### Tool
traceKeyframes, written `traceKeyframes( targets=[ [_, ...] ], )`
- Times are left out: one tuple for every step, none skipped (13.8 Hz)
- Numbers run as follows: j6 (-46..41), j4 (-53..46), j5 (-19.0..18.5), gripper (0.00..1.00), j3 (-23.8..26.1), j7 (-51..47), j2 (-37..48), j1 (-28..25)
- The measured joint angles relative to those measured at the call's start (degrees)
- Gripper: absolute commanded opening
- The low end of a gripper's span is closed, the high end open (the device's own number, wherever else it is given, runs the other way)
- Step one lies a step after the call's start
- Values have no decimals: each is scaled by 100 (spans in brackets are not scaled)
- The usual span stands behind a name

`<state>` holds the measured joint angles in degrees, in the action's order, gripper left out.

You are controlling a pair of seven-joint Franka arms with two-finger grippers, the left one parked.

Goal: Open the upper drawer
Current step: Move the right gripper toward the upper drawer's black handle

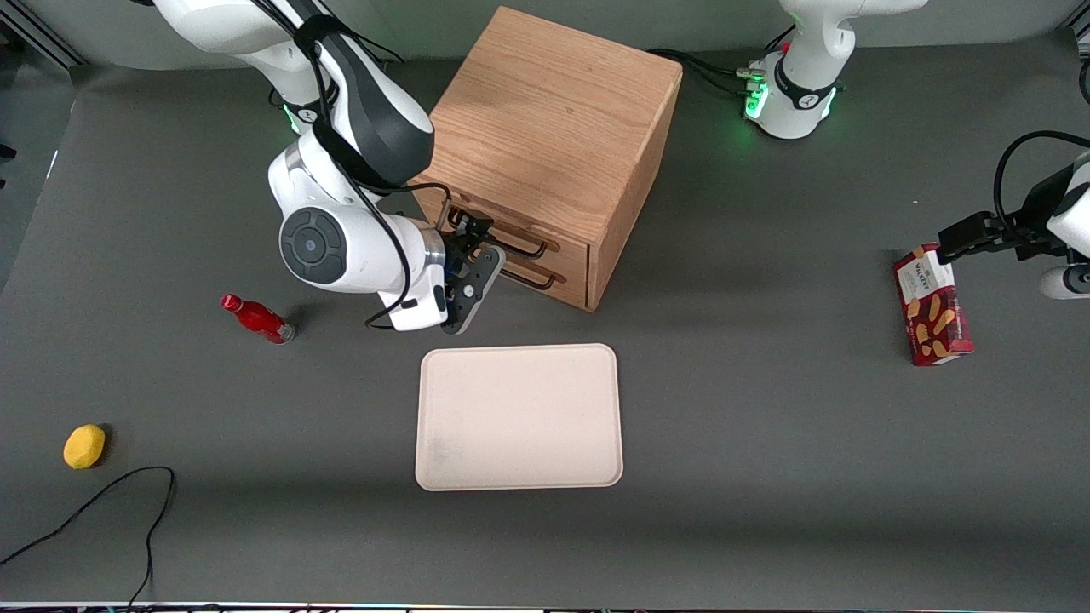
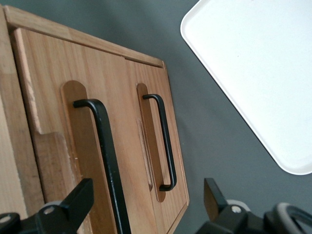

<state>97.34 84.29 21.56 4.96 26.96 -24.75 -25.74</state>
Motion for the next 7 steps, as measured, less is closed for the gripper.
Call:
traceKeyframes(
  targets=[
    [3,48,0,100,-1,13,0,0],
    [6,90,0,100,-1,22,1,0],
    [11,151,0,100,-1,32,7,-1],
    [15,200,-1,100,-1,39,21,-4],
    [16,256,-1,100,-1,46,48,-17],
    [16,316,-5,100,-1,50,80,-40],
    [15,371,-19,100,-1,50,110,-66]
  ],
)
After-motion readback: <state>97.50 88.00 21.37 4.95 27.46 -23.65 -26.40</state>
